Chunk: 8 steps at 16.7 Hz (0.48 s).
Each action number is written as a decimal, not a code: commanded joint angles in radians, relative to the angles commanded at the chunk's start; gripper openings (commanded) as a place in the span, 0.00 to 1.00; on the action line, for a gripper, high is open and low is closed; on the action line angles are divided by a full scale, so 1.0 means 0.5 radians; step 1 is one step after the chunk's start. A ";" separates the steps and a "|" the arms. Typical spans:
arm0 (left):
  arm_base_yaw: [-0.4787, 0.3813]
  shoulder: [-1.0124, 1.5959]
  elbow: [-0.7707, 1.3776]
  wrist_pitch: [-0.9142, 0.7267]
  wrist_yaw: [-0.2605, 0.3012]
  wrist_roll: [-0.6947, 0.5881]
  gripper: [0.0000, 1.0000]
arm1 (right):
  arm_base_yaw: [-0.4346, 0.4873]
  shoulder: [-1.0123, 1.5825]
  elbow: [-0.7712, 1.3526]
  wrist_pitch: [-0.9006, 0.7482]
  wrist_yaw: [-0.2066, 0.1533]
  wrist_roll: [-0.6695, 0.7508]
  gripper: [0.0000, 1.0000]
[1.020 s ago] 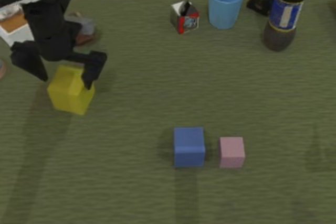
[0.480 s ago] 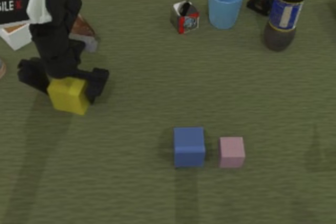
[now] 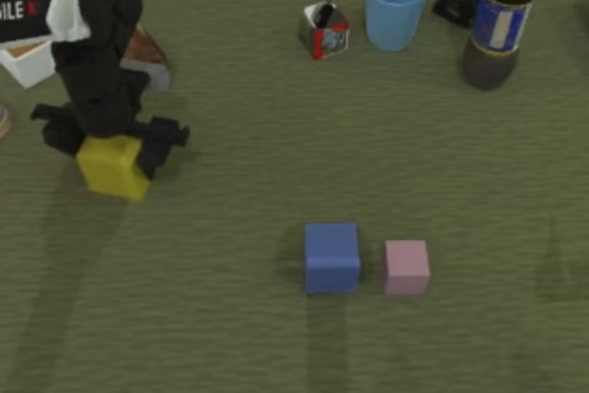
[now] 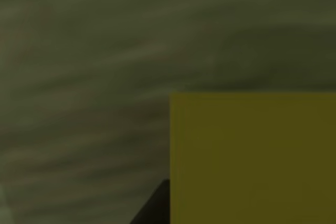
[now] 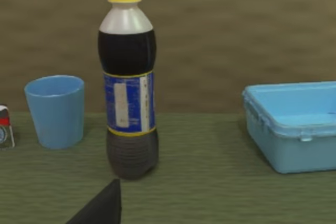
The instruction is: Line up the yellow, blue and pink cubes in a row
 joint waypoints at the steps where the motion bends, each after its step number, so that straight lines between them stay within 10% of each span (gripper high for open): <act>1: 0.000 0.000 0.000 0.000 0.000 0.000 0.25 | 0.000 0.000 0.000 0.000 0.000 0.000 1.00; 4: 0.000 0.000 0.000 0.000 0.000 0.000 0.02 | 0.000 0.000 0.000 0.000 0.000 0.000 1.00; 8: 0.000 0.000 0.000 0.000 0.000 0.000 0.00 | 0.000 0.000 0.000 0.000 0.000 0.000 1.00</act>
